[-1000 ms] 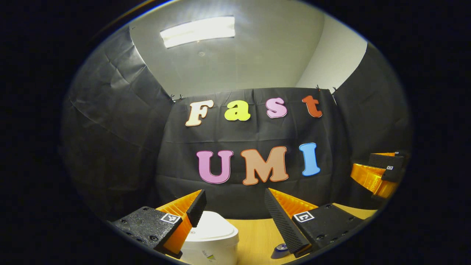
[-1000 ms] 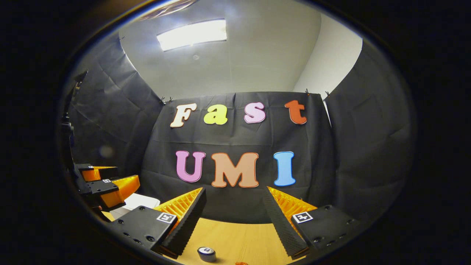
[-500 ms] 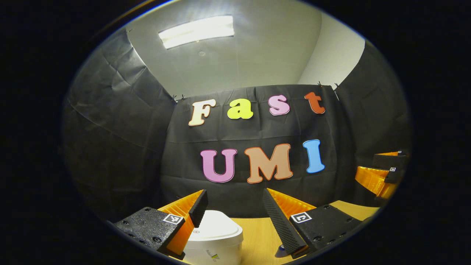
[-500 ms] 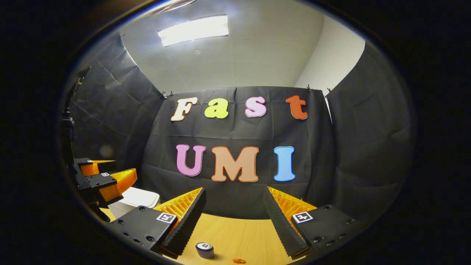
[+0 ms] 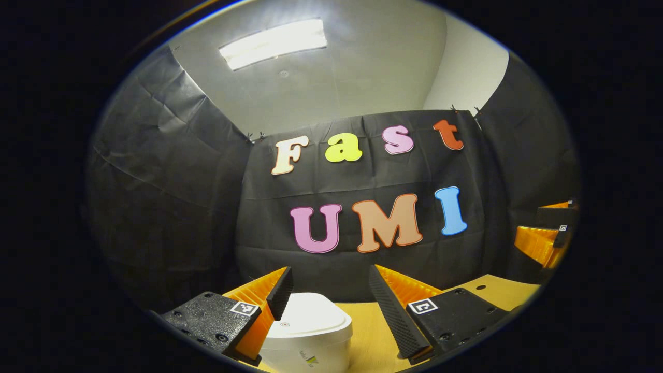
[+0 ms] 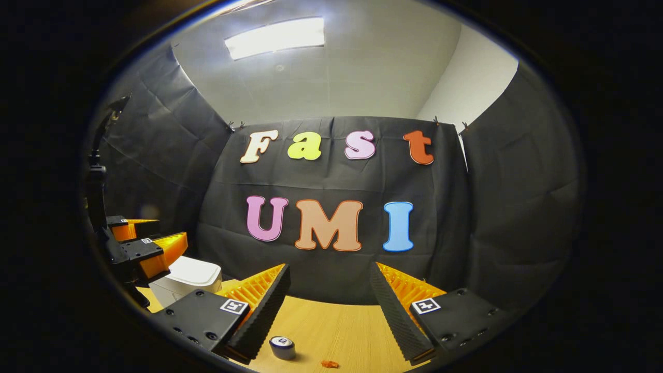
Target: Press the lid of the desktop garbage bin to open it, pick up the crumpled paper on the desktop and throw it into the bin, then pick up the pop can on the desktop and drop it into the bin, and finally close the garbage bin lid.
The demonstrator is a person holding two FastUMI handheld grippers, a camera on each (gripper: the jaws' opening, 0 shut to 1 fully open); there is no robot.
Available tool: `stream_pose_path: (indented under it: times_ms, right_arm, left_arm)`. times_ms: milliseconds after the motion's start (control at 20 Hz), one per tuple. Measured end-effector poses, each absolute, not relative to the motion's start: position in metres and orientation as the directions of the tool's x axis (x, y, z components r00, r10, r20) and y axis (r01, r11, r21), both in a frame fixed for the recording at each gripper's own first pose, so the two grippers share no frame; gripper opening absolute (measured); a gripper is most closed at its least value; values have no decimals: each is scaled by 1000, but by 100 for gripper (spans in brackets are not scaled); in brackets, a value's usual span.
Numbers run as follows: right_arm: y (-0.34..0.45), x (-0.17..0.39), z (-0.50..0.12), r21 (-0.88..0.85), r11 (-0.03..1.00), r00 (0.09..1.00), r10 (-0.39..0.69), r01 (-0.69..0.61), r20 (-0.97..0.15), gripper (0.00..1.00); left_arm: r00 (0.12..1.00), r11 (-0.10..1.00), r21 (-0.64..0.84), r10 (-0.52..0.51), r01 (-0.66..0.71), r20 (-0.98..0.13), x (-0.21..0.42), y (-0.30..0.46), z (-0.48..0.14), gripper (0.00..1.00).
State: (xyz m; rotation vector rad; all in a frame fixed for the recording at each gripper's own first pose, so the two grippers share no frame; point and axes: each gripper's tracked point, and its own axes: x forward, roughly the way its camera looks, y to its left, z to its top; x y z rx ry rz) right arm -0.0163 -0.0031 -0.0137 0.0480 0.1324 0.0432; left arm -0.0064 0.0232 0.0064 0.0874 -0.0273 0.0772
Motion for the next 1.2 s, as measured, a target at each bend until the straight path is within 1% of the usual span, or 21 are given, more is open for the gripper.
stream_pose_path:
  times_ms: [50,100,150,200,300,350,400,500,550,600,700,750,850,900,950,1000,1050,1100,1200]
  right_arm:
    - [-4,-15,-14,53,998,991,43,-36,-130,98]
    - [-5,-15,-13,55,998,991,40,-33,-129,98]
    - [-5,-14,-13,56,998,991,39,-32,-130,98]
    - [-6,-15,-15,58,998,991,40,-32,-130,98]
    - [-4,-14,-16,61,997,990,45,-38,-131,98]
    - [-4,-14,-16,60,997,990,48,-41,-131,98]
    - [-2,-14,-17,57,997,990,51,-44,-132,98]
    - [-1,-15,-19,49,997,989,58,-52,-135,98]
    - [-1,-14,-19,45,998,989,59,-53,-137,98]
    - [-2,-16,-20,42,998,989,60,-55,-138,98]
    - [-2,-16,-22,38,998,988,61,-56,-142,98]
    - [-3,-15,-22,38,998,988,60,-55,-144,98]
    - [-4,-13,-23,39,998,988,59,-54,-145,98]
    - [-4,-12,-23,38,998,988,60,-55,-145,98]
    - [-4,-11,-24,36,998,988,59,-54,-146,98]
    - [-5,-13,-26,34,998,987,58,-54,-148,98]
    - [-5,-12,-27,32,998,987,58,-54,-150,98]
    - [-5,-11,-27,31,998,986,59,-55,-154,98]
    - [-6,-10,-30,28,998,986,59,-55,-159,98]
  left_arm:
    - [996,992,89,84,-86,28,-7,26,5,91]
    - [996,991,93,90,-92,25,-8,28,4,85]
    - [995,990,101,96,-98,22,-7,30,3,84]
    - [994,988,112,107,-109,20,-7,34,2,77]
    - [992,983,133,125,-125,9,-8,41,-4,74]
    - [992,982,142,126,-124,-2,-6,43,-8,76]
    - [990,978,153,142,-139,-11,-9,48,-15,72]
    - [986,975,165,159,-150,-41,-11,53,-26,59]
    - [985,974,169,163,-152,-57,-12,54,-33,55]
    - [983,973,172,170,-156,-72,-12,57,-39,45]
    - [977,967,181,197,-179,-86,-11,67,-46,39]
    - [973,963,188,214,-194,-91,-11,72,-49,31]
    - [967,958,200,229,-205,-107,-10,76,-56,20]
    - [965,956,204,236,-210,-113,-10,79,-58,13]
    - [964,955,204,240,-214,-117,-10,81,-60,0]
    - [962,955,202,247,-219,-121,-9,83,-62,0]
    - [959,954,197,252,-225,-127,-8,85,-65,5]
    - [957,955,191,254,-226,-138,-8,85,-69,0]
    - [950,956,183,261,-230,-170,-6,87,-83,0]
